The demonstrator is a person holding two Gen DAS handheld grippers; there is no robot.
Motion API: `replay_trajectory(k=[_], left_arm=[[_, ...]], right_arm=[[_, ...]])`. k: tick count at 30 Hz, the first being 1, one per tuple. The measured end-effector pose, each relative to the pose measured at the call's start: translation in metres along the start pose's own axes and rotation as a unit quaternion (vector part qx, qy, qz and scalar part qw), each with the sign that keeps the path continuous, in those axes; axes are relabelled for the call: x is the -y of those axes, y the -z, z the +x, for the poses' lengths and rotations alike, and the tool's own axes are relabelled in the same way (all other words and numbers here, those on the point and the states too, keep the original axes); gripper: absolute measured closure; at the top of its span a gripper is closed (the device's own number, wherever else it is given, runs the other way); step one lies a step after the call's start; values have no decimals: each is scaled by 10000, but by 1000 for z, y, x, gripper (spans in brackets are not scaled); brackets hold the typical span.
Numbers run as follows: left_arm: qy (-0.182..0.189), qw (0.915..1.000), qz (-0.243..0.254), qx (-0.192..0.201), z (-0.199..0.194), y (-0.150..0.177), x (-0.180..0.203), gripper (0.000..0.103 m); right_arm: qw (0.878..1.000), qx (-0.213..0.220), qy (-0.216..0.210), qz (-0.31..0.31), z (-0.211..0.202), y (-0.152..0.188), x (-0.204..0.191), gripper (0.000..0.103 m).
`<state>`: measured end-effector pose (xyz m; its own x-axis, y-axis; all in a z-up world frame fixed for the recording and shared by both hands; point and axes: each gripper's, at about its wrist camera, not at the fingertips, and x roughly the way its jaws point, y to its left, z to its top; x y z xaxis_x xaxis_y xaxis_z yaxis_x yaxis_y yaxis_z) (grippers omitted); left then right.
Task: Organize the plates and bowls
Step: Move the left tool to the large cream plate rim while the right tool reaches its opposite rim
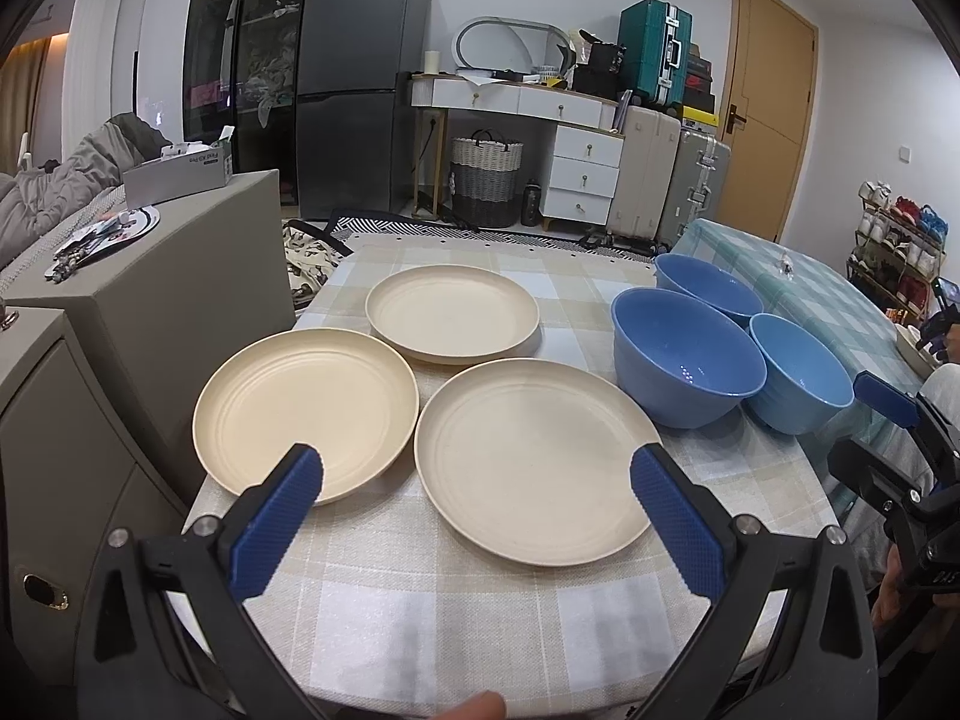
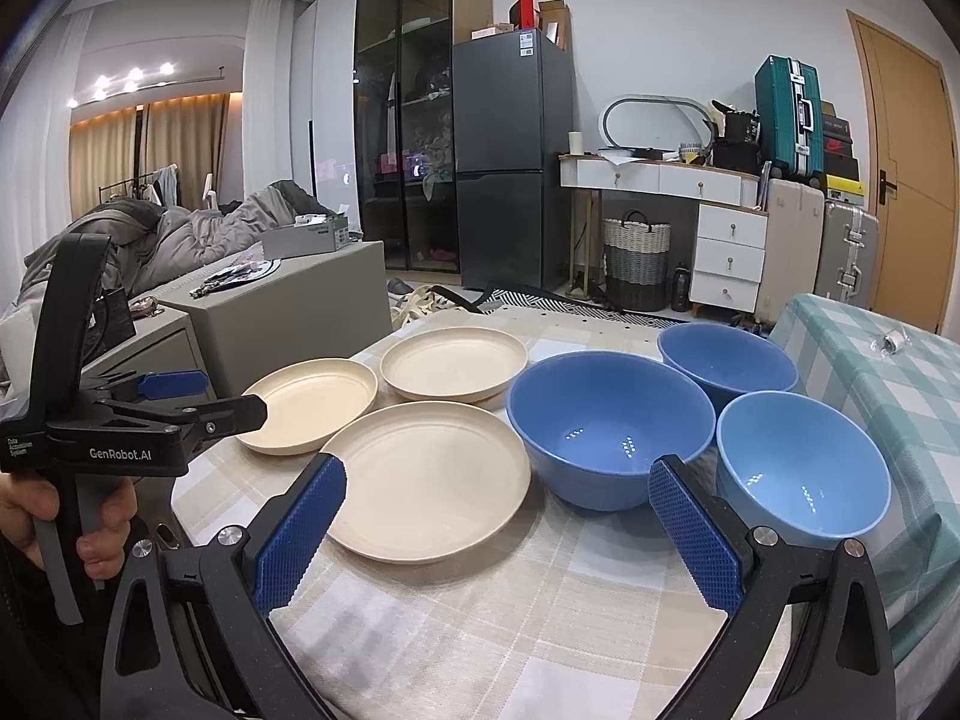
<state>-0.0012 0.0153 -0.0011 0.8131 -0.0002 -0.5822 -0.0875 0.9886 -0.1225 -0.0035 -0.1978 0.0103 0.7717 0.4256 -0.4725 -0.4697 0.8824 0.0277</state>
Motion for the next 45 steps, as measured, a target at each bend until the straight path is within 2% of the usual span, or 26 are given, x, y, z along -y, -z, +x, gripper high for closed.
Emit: replay_trajectory(k=[8, 18, 22, 33, 45], left_arm=[[-173, 9998, 64, 11, -4, -8, -6, 0], [-291, 9986, -445, -62, -6, -24, -42, 0], [-470, 9979, -437, -10, -9, -29, -52, 0], [-685, 9969, -392, 34, -9, -48, -84, 0], [-874, 9949, -498, -104, 6, -58, -115, 0]], right_arm=[[9999, 3, -81, 105, 4, -18, 6, 0], [9998, 0, -162, -114, 19, -49, 1, 0], [9996, -25, -234, -169, 29, -60, -3, 0], [9971, -369, -514, -425, 60, -98, -34, 0], [9943, -451, -796, -551, 100, -132, -64, 0]])
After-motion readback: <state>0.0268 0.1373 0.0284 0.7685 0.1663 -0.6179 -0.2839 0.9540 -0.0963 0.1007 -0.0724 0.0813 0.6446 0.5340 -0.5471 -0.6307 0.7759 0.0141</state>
